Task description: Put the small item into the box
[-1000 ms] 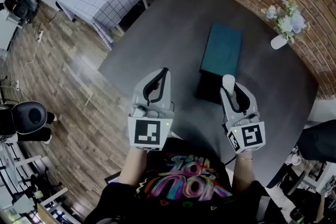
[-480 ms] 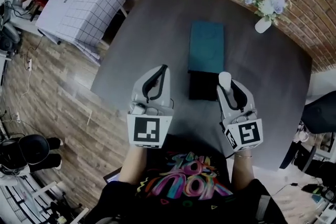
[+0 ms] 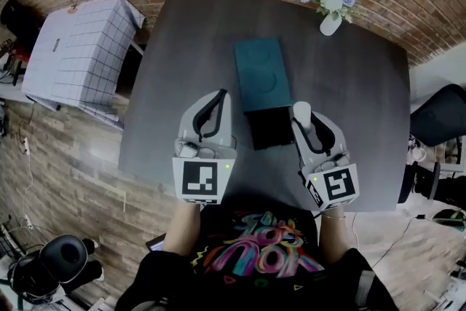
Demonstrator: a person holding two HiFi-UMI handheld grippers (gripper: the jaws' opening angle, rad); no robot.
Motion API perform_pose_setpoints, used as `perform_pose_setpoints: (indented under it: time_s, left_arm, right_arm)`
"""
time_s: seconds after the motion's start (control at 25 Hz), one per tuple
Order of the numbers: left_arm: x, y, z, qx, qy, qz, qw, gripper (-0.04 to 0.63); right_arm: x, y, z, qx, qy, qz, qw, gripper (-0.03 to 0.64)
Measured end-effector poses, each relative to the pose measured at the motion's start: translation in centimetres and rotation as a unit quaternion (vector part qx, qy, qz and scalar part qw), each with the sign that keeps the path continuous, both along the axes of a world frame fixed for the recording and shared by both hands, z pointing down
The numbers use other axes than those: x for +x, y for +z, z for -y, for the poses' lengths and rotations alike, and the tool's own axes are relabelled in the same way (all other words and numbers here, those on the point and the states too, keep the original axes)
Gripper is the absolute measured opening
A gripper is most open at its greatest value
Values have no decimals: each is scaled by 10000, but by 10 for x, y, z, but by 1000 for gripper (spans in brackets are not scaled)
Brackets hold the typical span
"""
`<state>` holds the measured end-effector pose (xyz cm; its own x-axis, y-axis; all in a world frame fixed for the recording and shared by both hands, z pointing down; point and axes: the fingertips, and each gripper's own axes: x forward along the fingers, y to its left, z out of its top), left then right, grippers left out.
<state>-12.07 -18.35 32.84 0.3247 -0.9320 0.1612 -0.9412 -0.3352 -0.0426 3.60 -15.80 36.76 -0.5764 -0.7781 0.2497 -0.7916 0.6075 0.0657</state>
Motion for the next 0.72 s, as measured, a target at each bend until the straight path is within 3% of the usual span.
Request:
perform_pose_setpoints:
  time_s: [0.32,0.72]
  left_arm:
    - [19,3,9,-33,446,-53,9990,2]
    - [29,14,11,-196,537,-98,9983,2]
  right_arm:
    - [10,6,0,-148,242,-53,9996,132]
    - [13,18,4,-358,126,-101,9992,133]
